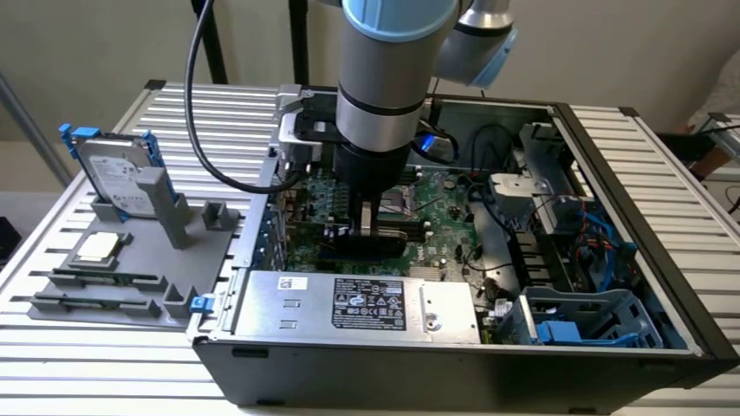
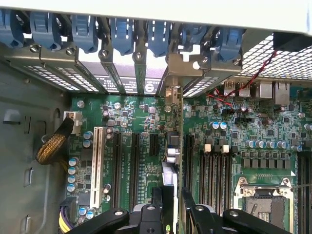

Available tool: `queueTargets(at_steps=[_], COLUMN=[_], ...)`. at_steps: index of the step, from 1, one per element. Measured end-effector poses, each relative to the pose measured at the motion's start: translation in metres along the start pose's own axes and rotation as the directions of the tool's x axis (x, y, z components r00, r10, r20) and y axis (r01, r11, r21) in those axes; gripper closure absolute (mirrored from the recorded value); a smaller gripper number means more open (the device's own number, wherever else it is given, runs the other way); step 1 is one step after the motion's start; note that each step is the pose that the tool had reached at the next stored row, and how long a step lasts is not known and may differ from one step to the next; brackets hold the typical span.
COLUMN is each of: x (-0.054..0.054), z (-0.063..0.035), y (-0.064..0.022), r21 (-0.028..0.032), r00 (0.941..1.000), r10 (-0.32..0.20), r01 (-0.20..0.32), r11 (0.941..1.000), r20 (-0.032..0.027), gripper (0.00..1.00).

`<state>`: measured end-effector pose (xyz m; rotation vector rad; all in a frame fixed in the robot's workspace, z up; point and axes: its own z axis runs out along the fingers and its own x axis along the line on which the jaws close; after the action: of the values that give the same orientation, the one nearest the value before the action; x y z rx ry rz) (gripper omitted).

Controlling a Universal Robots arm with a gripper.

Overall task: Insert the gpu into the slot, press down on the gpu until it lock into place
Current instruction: 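Insert the gpu into the slot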

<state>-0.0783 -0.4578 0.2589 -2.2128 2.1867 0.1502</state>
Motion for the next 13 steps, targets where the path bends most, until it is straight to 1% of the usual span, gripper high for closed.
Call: queueTargets(at_steps=[9,10,12,13], x=[0.0001,0.0,0.0001,0.0], z=[0.0,0.0002,-0.0002,-0.0008], y=[0.0,0.0,0.0,0.0], r21=[0.0,0.0002,0.0002,0.0], r00=[1.0,1.0,1.0,1.0], r10=[0.0,0.0,0.0,0.0], r01=[0.0,0.0,0.0,0.0], r11=[1.0,1.0,1.0,1.0], r20=[0.0001,0.0012,0.0004,0.0], gripper=[0.74,0.73,0.73,0.67])
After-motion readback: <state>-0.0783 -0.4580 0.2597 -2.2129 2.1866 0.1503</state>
